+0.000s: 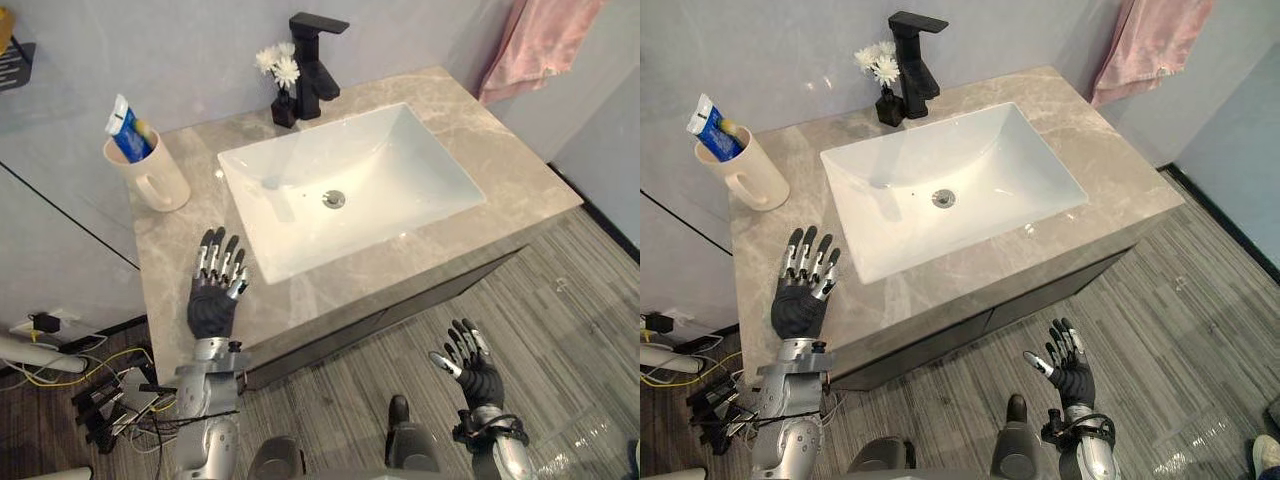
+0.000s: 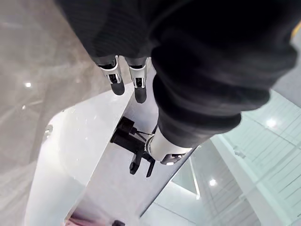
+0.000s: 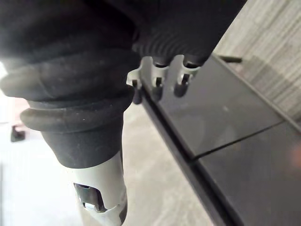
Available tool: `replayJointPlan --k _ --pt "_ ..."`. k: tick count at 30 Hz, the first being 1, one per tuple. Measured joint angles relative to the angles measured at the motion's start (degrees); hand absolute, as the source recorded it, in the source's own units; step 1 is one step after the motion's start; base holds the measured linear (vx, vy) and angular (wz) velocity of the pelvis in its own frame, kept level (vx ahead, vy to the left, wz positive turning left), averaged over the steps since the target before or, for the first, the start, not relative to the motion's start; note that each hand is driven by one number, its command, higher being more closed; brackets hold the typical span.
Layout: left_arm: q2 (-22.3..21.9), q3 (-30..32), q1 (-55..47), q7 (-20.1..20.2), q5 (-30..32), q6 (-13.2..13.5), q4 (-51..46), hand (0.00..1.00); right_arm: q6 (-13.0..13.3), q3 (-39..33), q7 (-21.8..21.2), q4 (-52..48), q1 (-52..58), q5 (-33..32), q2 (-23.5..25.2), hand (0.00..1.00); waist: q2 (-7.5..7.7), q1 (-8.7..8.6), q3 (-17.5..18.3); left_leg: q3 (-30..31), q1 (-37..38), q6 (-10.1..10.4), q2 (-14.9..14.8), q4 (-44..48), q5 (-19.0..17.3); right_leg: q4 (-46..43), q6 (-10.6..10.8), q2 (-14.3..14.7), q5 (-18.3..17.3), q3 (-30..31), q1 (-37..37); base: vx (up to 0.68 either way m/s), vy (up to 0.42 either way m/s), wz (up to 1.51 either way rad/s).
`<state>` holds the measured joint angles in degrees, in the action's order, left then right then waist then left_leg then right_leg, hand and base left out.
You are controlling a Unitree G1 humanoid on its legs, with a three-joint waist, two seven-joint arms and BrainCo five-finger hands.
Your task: Organize washtable
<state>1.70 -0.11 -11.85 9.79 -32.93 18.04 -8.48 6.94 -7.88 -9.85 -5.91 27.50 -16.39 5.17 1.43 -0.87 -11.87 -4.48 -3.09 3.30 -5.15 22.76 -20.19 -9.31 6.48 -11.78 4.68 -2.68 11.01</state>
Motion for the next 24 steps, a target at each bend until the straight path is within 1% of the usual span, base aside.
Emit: replayJointPlan --k 1,2,3,4,5,6,7,8,9,10,11,12,13,14,15,16,17,18,19,20,21,22,23,24 --pt "0.2 -0.4 0.0 -0.1 0.6 0.0 0.1 0.00 0.0 0.1 0.2 0.0 0.5 0.0 0.1 0.00 0.71 0.13 0.0 -1.0 0.0 -0.5 0.8 0.2 -0.1 1.1 0.2 -0.5 0.3 1.1 0.0 -0.24 0.086 -0.48" --pt "0.4 -0.3 0.0 -0.1 1.3 0.1 0.1 0.00 0.0 0.1 0.2 0.1 0.7 -0.2 0.1 0.00 1.04 0.27 -0.1 -1.4 0.0 -0.6 1.2 0.4 -0.2 1.6 0.5 -0.7 0.5 1.5 0.1 -0.20 0.065 -0.42" --pt "0.6 -0.3 0.0 -0.2 2.4 0.1 0.1 0.00 -0.1 0.2 0.2 0.3 1.0 -1.0 -0.1 0.00 1.12 0.38 -0.5 -2.4 -0.2 -0.7 1.3 1.3 -0.3 2.2 0.1 -0.8 1.3 1.8 0.1 -0.15 0.037 -0.41" --pt "0.8 -0.1 0.0 -0.6 3.8 0.1 0.2 0.00 -0.6 1.1 0.2 0.9 1.1 -1.6 -0.3 0.00 1.37 0.39 -1.2 -3.7 -0.3 -1.0 1.2 2.3 -0.3 2.4 -1.1 -0.8 2.2 1.3 0.3 -0.15 0.035 -0.35" --pt "0.8 0.0 0.0 -0.8 4.1 0.1 0.2 0.00 -0.8 1.3 0.2 1.0 1.1 -1.6 -0.5 0.00 1.47 0.36 -1.5 -3.9 -0.3 -1.0 1.2 2.5 -0.3 2.3 -1.5 -0.7 2.5 1.1 0.3 -0.14 0.041 -0.34" --pt "0.8 0.2 0.0 -1.3 4.5 0.0 0.2 0.00 -1.1 2.2 0.1 1.4 1.0 -1.6 -1.2 0.00 1.16 0.35 -1.8 -4.8 -0.2 -1.4 1.0 2.9 -0.2 2.1 -3.2 -0.3 3.8 0.3 0.7 -0.11 0.025 -0.31" --pt "0.6 0.4 0.0 -1.5 4.5 -0.1 0.2 0.00 -1.2 2.6 0.0 1.6 1.0 -1.7 -1.5 0.00 1.38 0.34 -2.0 -5.5 -0.2 -1.6 0.6 2.8 0.0 2.0 -4.3 -0.2 4.8 -0.5 1.3 -0.16 0.000 -0.60" --pt "0.7 0.8 0.0 -1.8 4.4 -0.2 0.2 0.00 -1.2 4.0 -0.2 1.7 0.9 -2.0 -1.8 0.00 1.68 0.82 -1.9 -7.6 -0.2 -2.8 0.3 1.9 0.7 2.9 -6.1 0.2 7.0 -1.0 2.2 -0.18 -0.059 -0.75" --pt "0.9 1.1 0.2 -2.0 4.4 -0.2 0.0 0.00 -1.3 5.0 -0.3 1.7 0.2 -2.2 -1.7 0.00 0.90 1.96 -2.2 -9.8 -0.1 -3.4 -0.4 1.0 1.4 0.2 -7.6 0.0 2.4 -2.7 3.5 -0.18 -0.080 -0.75" --pt "0.8 1.1 0.4 -2.2 4.3 -0.2 0.0 0.00 -1.3 5.2 -0.4 2.2 -0.5 -2.2 -2.1 0.00 0.85 1.92 -2.5 -10.4 0.0 -3.1 -1.2 1.2 1.6 -4.6 -7.9 -0.2 0.0 -3.7 4.8 -0.17 -0.090 -0.50" --pt "0.7 0.8 0.4 -2.3 4.4 -0.6 0.2 0.00 -1.5 5.8 -0.3 2.9 -1.5 -2.2 -3.0 0.00 -0.06 1.78 -2.9 -10.6 0.3 -2.5 -2.5 1.0 2.3 -15.5 -7.7 -0.5 -4.7 -6.5 5.9 -0.09 -0.077 -0.35" --pt "0.7 0.8 0.2 -2.4 4.4 -1.3 0.1 0.00 -1.6 6.3 -0.3 2.9 -1.7 -2.2 -3.4 0.00 0.44 2.24 -2.6 -11.6 1.1 -1.8 -2.9 0.4 2.8 -23.8 -6.9 -2.1 -8.9 -9.2 5.2 -0.05 -0.072 -0.33" --pt "0.8 0.9 0.0 -2.5 4.4 -1.4 0.0 0.00 -1.6 6.6 -0.2 2.9 -2.0 -2.2 -3.5 0.00 1.57 2.57 -2.1 -12.3 1.5 -1.6 -2.8 0.4 2.9 -25.8 -6.7 -3.2 -10.8 -11.0 4.6 0.00 -0.095 -0.58" --pt "1.2 1.1 0.6 -2.7 4.4 -1.6 -0.7 0.00 -1.6 7.2 -0.1 2.9 -3.4 -2.2 -3.7 0.00 3.21 3.10 -2.4 -13.3 1.4 -1.0 -2.0 1.3 2.3 -23.1 -3.7 -3.0 -11.4 -14.8 3.9 -0.08 -0.102 -1.03" --pt "0.7 1.1 0.5 -2.8 4.4 -1.9 0.1 0.00 -1.6 8.2 0.0 3.8 -6.4 -2.2 -4.8 0.00 1.47 4.07 -1.1 -12.6 0.0 -1.3 -2.6 -0.2 2.0 -11.7 -2.8 1.4 -9.0 -13.9 1.6 -0.09 -0.083 -1.43" --pt "-0.4 1.0 0.8 -3.0 4.4 -2.5 0.5 0.00 -1.6 8.1 0.0 4.5 -8.3 -2.2 -5.5 0.00 -1.07 5.26 0.1 -12.8 -0.5 -2.2 -4.3 -1.8 2.9 -8.9 -2.3 3.4 -6.7 -14.0 1.9 -0.15 -0.053 -1.72" --pt "-0.6 0.9 0.9 -3.1 4.4 -2.7 0.3 0.00 -1.1 8.1 0.4 4.6 -10.4 -2.2 -5.6 0.00 -1.10 5.45 0.1 -16.9 0.1 -2.1 -6.0 -2.8 4.1 -25.1 -9.2 0.1 -14.1 -19.1 3.8 -0.02 -0.058 -1.25" --pt "-0.5 0.4 0.4 -3.7 4.4 -3.4 0.1 0.00 -0.6 8.9 0.9 5.2 -10.8 -2.2 -5.7 0.00 0.54 4.71 1.3 -18.3 1.1 -1.4 -4.8 -2.8 4.9 -32.2 -7.2 -4.8 -16.1 -21.4 0.7 0.00 -0.088 -1.00" --pt "-0.5 0.5 0.2 -4.0 4.3 -3.9 0.0 0.00 -0.6 9.7 1.0 5.7 -10.7 -2.2 -5.7 0.00 1.66 5.12 2.0 -20.1 1.2 -1.4 -4.3 -2.2 4.8 -31.9 -6.0 -7.0 -16.9 -21.8 -0.7 0.06 -0.152 -1.01" --pt "-0.6 1.5 0.4 -4.9 4.3 -4.3 1.6 0.00 -0.9 10.9 1.0 6.8 -12.7 -2.2 -6.3 0.00 2.91 5.55 2.6 -22.9 0.8 -1.4 -4.7 -0.2 4.6 -29.6 -5.0 -6.2 -17.8 -24.7 -0.4 -0.01 -0.124 -1.22" --pt "-1.2 1.7 0.4 -5.3 4.2 -5.3 2.4 0.00 -1.0 11.1 1.1 6.8 -13.3 -2.2 -6.8 0.00 2.23 5.90 2.9 -24.0 0.5 -1.5 -5.8 0.3 4.6 -28.2 -6.3 -5.0 -16.9 -25.7 -0.1 -0.03 -0.138 -2.03" --pt "-2.4 1.8 -0.1 -6.4 4.1 -6.8 4.4 0.00 -0.9 11.4 1.2 6.7 -14.4 -2.8 -7.7 0.00 0.84 6.87 4.1 -26.5 0.8 -1.8 -8.7 0.0 5.0 -22.5 -9.5 -1.6 -14.7 -27.8 -0.1 -0.02 -0.092 -1.99" --pt "-2.8 1.8 -0.7 -6.7 3.9 -7.3 5.7 0.00 -0.7 12.5 1.3 6.6 -15.0 -3.2 -7.9 0.00 0.51 7.54 5.0 -29.1 1.1 -1.1 -10.2 -1.1 5.6 -19.2 -9.9 -0.2 -15.5 -29.0 -0.2 0.01 -0.133 -1.98" --pt "-2.7 1.8 -0.6 -7.0 3.8 -7.8 6.7 0.00 -0.4 12.7 1.4 6.5 -15.3 -3.4 -8.0 0.00 1.31 7.57 5.4 -31.0 1.2 -0.9 -10.2 -1.3 5.8 -18.6 -10.2 -0.8 -17.1 -31.0 0.1 0.03 -0.211 -1.57"
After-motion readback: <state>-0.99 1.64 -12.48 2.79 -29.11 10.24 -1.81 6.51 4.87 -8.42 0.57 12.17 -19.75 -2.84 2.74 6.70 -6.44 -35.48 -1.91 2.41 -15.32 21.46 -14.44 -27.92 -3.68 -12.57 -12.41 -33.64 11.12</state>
